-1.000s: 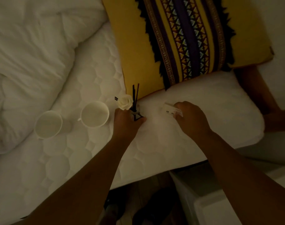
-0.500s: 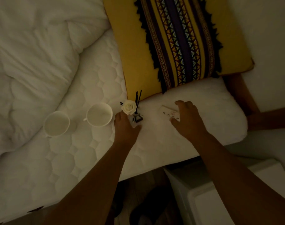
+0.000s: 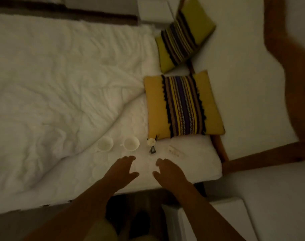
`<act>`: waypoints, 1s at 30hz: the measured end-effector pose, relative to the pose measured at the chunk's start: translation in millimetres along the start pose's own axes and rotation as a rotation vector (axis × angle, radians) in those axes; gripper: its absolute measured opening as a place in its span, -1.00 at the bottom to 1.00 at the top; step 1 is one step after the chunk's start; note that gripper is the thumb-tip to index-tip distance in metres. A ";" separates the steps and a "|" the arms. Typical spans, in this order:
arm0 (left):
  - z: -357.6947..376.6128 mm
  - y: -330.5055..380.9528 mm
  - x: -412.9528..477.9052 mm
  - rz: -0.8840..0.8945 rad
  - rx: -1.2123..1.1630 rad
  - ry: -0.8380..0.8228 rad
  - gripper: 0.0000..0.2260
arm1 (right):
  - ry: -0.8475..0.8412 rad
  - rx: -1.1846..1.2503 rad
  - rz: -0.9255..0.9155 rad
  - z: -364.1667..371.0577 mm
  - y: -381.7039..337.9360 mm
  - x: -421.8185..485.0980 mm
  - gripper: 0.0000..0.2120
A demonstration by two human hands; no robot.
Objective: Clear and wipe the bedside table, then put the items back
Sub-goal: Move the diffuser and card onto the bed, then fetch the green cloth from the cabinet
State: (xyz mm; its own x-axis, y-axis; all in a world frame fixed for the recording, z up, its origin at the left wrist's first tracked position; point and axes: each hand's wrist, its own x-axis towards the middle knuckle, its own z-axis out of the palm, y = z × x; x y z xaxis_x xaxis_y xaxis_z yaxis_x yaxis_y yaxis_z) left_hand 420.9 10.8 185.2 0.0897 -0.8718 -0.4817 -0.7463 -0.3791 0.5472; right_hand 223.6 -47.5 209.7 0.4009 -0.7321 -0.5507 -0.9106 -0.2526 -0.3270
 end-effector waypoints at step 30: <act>-201.8 -325.0 -590.2 -0.954 -0.286 1.032 -0.68 | -0.196 -0.348 -1.266 160.6 -666.5 -207.8 -0.66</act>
State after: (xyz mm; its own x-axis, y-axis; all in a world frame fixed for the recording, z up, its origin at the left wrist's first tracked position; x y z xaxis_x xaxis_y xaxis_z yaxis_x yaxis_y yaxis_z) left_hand 743.7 585.9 429.8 0.9941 -0.0381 -0.1011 0.0151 -0.8774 0.4795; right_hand 763.3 374.6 418.7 0.9670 0.2224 -0.1240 0.1336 -0.8576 -0.4967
